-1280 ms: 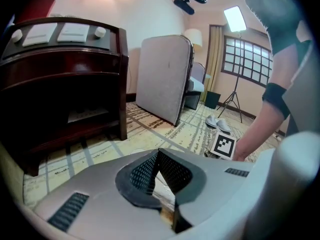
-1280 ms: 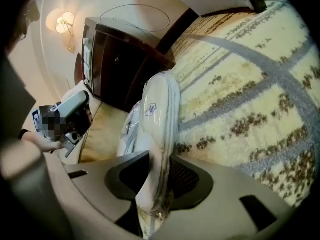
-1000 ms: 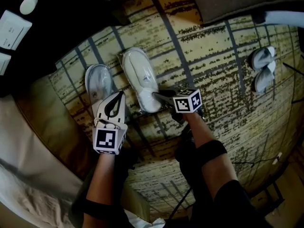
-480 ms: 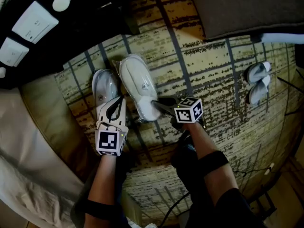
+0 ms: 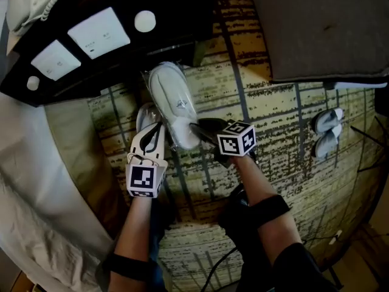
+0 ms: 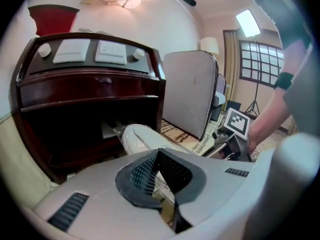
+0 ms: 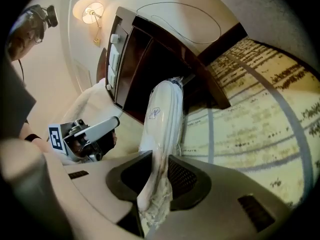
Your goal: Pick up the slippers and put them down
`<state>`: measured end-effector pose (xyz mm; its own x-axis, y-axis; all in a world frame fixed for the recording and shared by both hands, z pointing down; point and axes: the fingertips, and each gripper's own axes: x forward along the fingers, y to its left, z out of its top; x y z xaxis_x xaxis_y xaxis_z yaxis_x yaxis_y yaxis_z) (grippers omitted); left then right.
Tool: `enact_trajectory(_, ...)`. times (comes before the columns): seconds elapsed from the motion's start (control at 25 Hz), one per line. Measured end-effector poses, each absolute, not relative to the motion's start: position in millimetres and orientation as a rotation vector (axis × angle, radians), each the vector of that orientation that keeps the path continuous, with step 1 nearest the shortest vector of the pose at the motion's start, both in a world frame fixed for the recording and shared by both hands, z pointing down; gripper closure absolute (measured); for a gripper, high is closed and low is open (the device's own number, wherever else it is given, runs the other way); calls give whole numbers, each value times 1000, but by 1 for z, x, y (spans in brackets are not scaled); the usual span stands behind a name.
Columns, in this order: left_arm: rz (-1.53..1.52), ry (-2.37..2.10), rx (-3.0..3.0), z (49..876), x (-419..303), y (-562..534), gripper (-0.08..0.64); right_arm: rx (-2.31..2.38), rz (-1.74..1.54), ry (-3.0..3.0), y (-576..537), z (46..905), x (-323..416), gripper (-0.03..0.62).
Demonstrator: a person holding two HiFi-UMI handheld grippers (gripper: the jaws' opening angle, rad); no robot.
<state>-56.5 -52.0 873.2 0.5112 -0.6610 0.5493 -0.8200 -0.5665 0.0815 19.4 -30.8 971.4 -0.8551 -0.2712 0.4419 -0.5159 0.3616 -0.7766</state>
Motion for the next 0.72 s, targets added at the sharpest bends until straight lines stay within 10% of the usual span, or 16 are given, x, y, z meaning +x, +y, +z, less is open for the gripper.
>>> enact_trajectory(0.72,600,-1396,2489,856,-113,-125,560,1157,1363,-2425,-204,938,-30,480)
